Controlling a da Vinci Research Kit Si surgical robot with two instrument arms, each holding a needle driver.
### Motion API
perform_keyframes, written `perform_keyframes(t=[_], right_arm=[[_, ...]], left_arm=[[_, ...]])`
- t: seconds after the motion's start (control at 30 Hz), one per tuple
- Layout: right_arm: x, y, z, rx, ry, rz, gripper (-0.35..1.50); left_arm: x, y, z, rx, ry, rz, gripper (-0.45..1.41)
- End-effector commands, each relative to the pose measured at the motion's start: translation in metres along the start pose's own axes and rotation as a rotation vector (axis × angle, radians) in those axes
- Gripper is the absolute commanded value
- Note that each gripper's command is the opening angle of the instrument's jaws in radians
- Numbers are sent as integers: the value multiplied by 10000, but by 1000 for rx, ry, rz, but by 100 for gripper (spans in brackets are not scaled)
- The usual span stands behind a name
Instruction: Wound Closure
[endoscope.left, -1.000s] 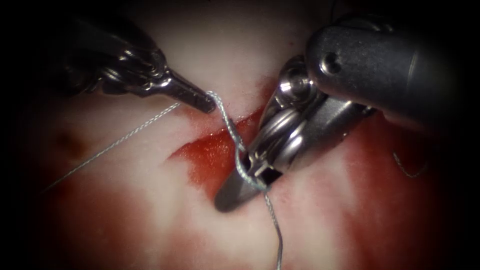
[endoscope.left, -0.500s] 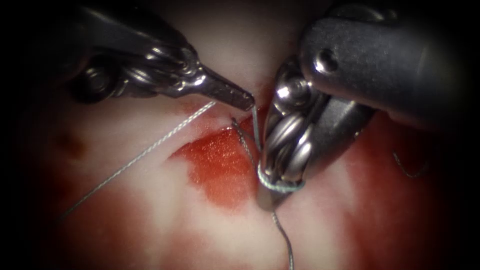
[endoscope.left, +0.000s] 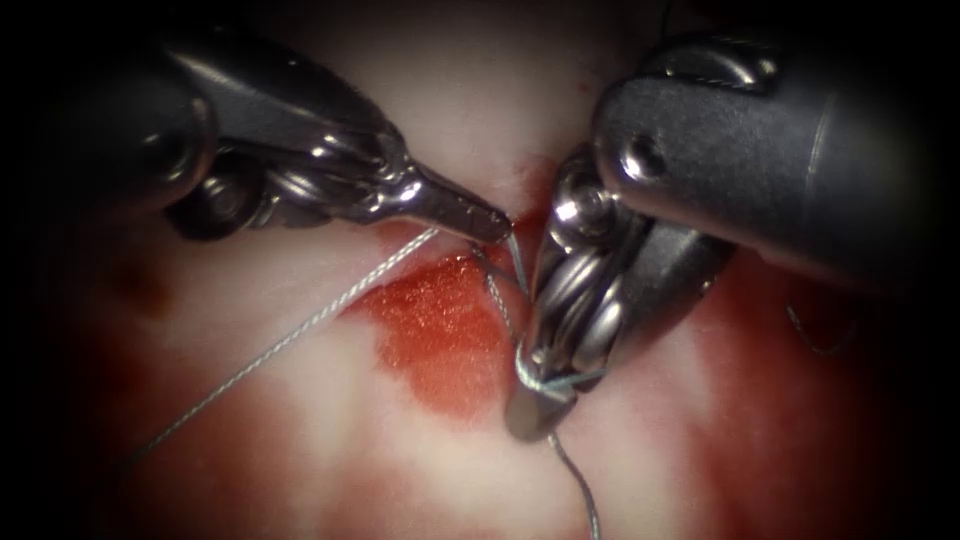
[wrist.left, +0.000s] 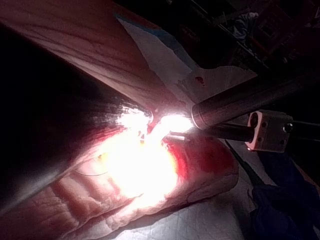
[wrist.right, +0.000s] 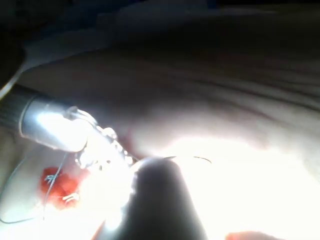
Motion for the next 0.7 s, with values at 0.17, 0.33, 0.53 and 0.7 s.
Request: perform_keyframes(t=[0.17, 0.33, 0.53, 0.7], right_arm=[[8, -7, -7, 2, -7, -11, 52], [6, -8, -1, -3, -12, 7, 56], [0, -11, 4, 2, -53, 19, 37], [-2, -13, 7, 2, -72, 30, 17]], left_arm=[[-13, -1, -1, -1, -3, 5, -45], [-12, -1, -2, -4, 2, 6, -45], [-11, -1, -2, -9, 9, 6, -45], [-10, 0, -2, -13, 10, 7, -45]])
